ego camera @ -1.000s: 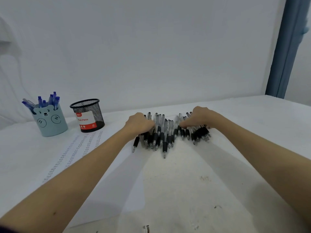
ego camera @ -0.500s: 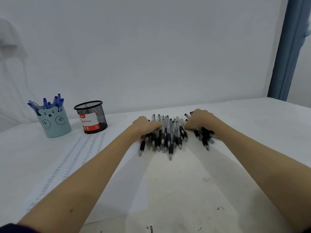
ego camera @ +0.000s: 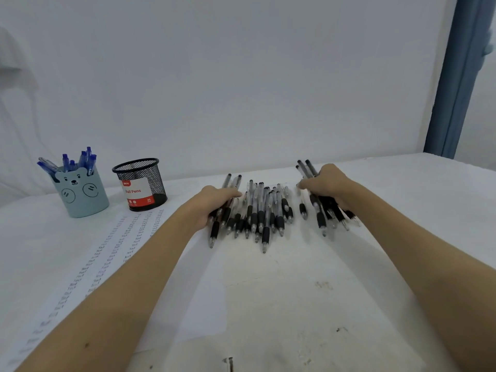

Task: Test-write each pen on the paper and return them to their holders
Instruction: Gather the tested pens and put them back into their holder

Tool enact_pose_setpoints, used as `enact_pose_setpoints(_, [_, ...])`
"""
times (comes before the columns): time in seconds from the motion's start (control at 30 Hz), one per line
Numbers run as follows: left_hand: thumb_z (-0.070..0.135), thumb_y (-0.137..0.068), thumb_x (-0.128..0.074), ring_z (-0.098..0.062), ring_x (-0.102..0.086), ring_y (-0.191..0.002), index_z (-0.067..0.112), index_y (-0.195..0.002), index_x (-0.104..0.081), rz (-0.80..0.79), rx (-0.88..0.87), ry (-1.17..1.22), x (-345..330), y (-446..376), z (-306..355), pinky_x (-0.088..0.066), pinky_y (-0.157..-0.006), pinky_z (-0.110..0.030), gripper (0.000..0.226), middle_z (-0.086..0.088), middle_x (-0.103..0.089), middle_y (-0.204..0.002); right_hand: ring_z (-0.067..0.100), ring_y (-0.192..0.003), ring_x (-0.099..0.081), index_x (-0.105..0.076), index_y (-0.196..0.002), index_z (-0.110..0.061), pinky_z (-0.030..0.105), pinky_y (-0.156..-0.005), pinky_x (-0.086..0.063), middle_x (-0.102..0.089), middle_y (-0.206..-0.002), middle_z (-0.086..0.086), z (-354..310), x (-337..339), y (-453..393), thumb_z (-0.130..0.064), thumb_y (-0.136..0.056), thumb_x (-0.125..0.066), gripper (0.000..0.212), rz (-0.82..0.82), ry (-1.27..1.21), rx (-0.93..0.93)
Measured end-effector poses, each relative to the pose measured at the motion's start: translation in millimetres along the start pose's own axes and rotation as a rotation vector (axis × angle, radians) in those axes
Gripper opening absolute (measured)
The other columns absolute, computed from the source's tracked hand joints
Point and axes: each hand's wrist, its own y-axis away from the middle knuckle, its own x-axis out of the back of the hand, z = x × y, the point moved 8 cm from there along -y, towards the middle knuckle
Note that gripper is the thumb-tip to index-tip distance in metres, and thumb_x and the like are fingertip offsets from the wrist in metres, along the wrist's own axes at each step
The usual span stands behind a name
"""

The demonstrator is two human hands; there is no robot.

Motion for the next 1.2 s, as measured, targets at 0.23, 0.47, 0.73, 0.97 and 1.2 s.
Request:
enact_pose_setpoints(0.23, [0.013,-0.094,-0.054,-0.011,-0.046,-0.046,0.007,-0.081,-0.051,0.050,-0.026,0.284,4,-1,-2,-0.043,-0.043,-0.022,0.015,-0.002,-0.051,-0.061,0.027,-0.058,-0.052,-0.048,-0.091,-0.005,0.036,-0.052,-0.050,-0.063,-0.091,0.029,-4,4,2,-0.005,-0.084,-0.060,0.014,0.036,-0.270,0.003])
enact_pose_setpoints(0.47, [0.014,-0.094,-0.055,-0.011,-0.045,-0.050,0.012,-0.082,-0.050,0.101,-0.108,0.507,6,6,6,-0.044,-0.041,-0.018,0.014,-0.002,-0.049,-0.065,0.025,-0.061,-0.054,-0.047,-0.092,-0.013,0.037,-0.064,-0.056,-0.051,-0.071,-0.001,-56,47,30,-0.023,-0.088,-0.061,0.019,0.440,-0.199,0.451])
enact_pose_setpoints(0.73, [0.020,-0.092,-0.057,-0.008,-0.031,-0.040,0.019,-0.083,-0.048,0.312,-0.391,0.463,23,25,34,-0.031,-0.038,-0.018,0.013,0.001,-0.038,-0.056,0.017,-0.047,-0.064,-0.053,-0.088,-0.002,0.046,-0.068,-0.053,-0.056,-0.073,0.009,-37,20,27,-0.007,-0.078,-0.064,0.015,0.376,-0.445,0.313])
enact_pose_setpoints(0.97, [0.029,-0.092,-0.058,-0.012,-0.032,-0.046,0.020,-0.075,-0.047,0.505,-0.507,0.537,41,39,40,-0.031,-0.044,-0.024,0.022,0.000,-0.039,-0.056,0.020,-0.044,-0.060,-0.051,-0.077,-0.024,0.038,-0.061,-0.055,-0.061,-0.062,0.002,-37,21,35,-0.026,-0.087,-0.063,0.015,0.419,-0.596,0.307])
enact_pose_setpoints(1.2, [0.028,-0.087,-0.063,-0.015,-0.044,-0.055,0.010,-0.073,-0.053,0.509,-0.475,0.384,33,32,28,-0.039,-0.059,-0.030,0.025,-0.004,-0.047,-0.062,0.019,-0.045,-0.062,-0.058,-0.082,-0.010,0.041,-0.069,-0.055,-0.063,-0.063,0.006,-18,3,24,-0.010,-0.081,-0.065,0.007,0.299,-0.531,0.177])
